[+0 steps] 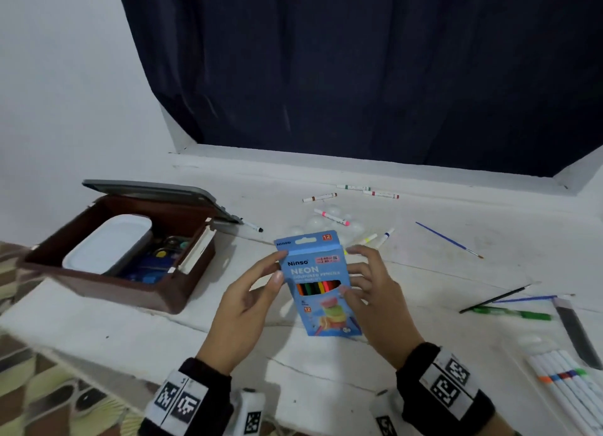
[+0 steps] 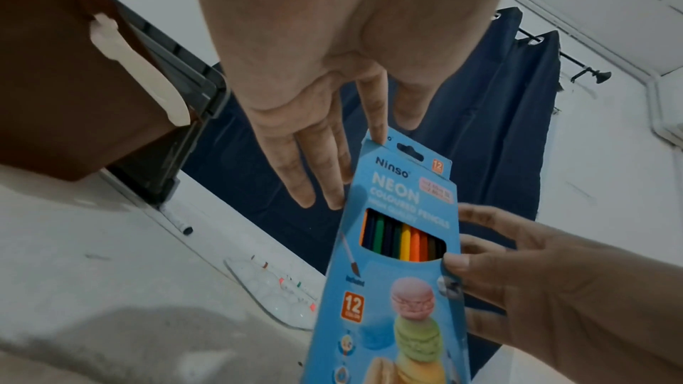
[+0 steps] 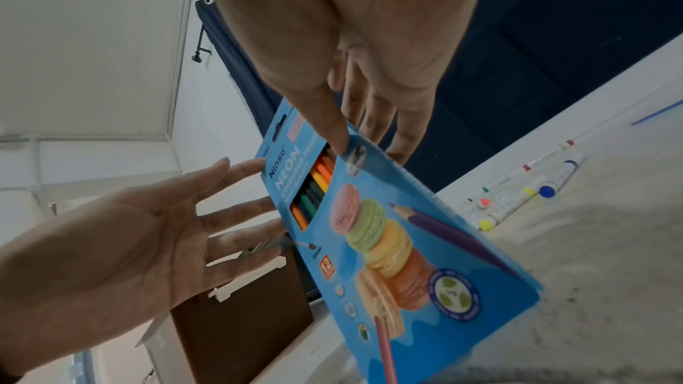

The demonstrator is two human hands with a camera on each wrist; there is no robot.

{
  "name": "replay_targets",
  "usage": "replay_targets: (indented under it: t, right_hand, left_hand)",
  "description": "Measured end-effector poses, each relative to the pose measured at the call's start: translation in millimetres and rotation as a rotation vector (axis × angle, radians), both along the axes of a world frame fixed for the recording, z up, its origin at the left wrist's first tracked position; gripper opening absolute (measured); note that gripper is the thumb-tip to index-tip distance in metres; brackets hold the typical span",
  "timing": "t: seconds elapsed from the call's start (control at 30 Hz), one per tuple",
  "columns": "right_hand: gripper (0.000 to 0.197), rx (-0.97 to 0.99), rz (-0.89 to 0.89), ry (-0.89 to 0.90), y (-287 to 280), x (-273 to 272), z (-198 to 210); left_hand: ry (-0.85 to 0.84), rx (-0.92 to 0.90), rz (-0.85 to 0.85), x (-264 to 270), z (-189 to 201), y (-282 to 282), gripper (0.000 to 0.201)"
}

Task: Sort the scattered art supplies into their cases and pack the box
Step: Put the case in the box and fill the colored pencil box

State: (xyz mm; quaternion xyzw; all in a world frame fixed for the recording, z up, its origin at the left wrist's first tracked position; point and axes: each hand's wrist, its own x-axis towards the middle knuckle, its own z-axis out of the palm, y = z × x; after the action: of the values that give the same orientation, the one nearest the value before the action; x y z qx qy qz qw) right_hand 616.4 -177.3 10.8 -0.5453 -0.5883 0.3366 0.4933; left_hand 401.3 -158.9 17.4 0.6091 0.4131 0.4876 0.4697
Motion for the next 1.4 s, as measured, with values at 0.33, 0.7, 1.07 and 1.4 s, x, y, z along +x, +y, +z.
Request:
replay_targets:
  t: [0.33, 0.7, 1.07, 1.4]
  right_hand:
    - [0.020, -0.111, 0.099, 0.027, 7.4, -42.8, 8.4]
    - [0.027, 0.337, 0.036, -0.525, 73.1, -162.7, 58.9]
    - [0.036, 0.391, 0.055, -1.089, 120.1, -273.2, 87.8]
    - [0.041, 0.185, 0.378, -1.175, 116.0, -315.8, 117.5]
  left_hand:
    - [0.113, 0.034, 0.040, -60.1, 20.6, 7.6, 0.032]
    - [0.638, 0.320, 0.176, -256.6, 54.1, 85.5, 0.017]
    - [1.351, 0.260, -0.545, -370.1, 49.8, 182.4, 0.056]
    - [1.286, 0.248, -0.523, -384.6, 38.8, 214.2, 0.071]
